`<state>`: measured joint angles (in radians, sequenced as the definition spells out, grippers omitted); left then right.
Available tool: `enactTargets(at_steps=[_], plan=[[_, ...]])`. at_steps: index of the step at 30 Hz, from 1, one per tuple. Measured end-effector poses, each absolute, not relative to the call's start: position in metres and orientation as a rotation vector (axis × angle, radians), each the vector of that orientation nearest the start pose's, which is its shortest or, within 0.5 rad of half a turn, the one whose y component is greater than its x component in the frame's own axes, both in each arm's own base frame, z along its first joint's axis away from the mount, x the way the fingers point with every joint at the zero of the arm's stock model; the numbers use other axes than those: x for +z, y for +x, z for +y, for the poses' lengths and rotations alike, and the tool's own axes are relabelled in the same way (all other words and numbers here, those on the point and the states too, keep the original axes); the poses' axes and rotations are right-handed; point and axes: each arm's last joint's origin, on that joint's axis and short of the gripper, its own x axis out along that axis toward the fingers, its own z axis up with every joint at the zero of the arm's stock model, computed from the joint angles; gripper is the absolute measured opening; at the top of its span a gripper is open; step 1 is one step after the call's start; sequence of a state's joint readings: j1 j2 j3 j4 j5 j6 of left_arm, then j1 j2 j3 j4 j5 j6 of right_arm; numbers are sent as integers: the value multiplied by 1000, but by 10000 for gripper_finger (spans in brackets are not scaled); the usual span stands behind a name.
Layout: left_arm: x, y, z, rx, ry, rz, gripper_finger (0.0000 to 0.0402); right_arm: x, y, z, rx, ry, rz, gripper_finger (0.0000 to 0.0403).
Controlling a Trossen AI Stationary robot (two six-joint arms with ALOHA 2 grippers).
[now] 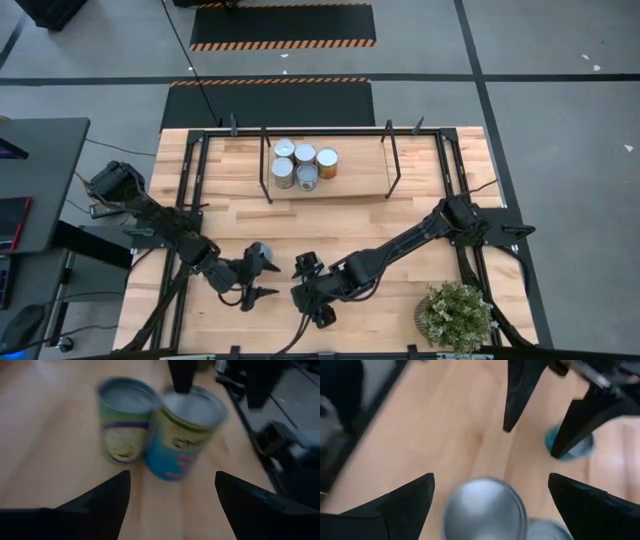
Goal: Pick and place cans onto a shelf
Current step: Put the canned cherries on the shelf
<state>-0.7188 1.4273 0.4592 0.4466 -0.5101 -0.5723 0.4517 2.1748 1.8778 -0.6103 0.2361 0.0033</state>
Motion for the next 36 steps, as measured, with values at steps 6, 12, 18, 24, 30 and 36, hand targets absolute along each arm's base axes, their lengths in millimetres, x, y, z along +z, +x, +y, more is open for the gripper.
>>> enactTargets(at_steps=[6, 12, 18, 24, 30, 36], plan=[[152, 199, -154, -23, -273, 429, 295, 228, 431, 206, 156, -345, 883, 398], [153, 198, -155, -21, -317, 428, 295, 226, 428, 207, 173, -330, 915, 398], [153, 198, -156, -19, -334, 422, 295, 223, 424, 204, 143, -359, 969, 398], [153, 198, -156, -21, -327, 421, 295, 221, 421, 202, 126, -385, 1003, 398], [153, 198, -156, -22, -324, 421, 295, 218, 415, 196, 42, -429, 1065, 398], [153, 198, -156, -26, -309, 420, 295, 217, 411, 188, -73, -465, 1112, 398]])
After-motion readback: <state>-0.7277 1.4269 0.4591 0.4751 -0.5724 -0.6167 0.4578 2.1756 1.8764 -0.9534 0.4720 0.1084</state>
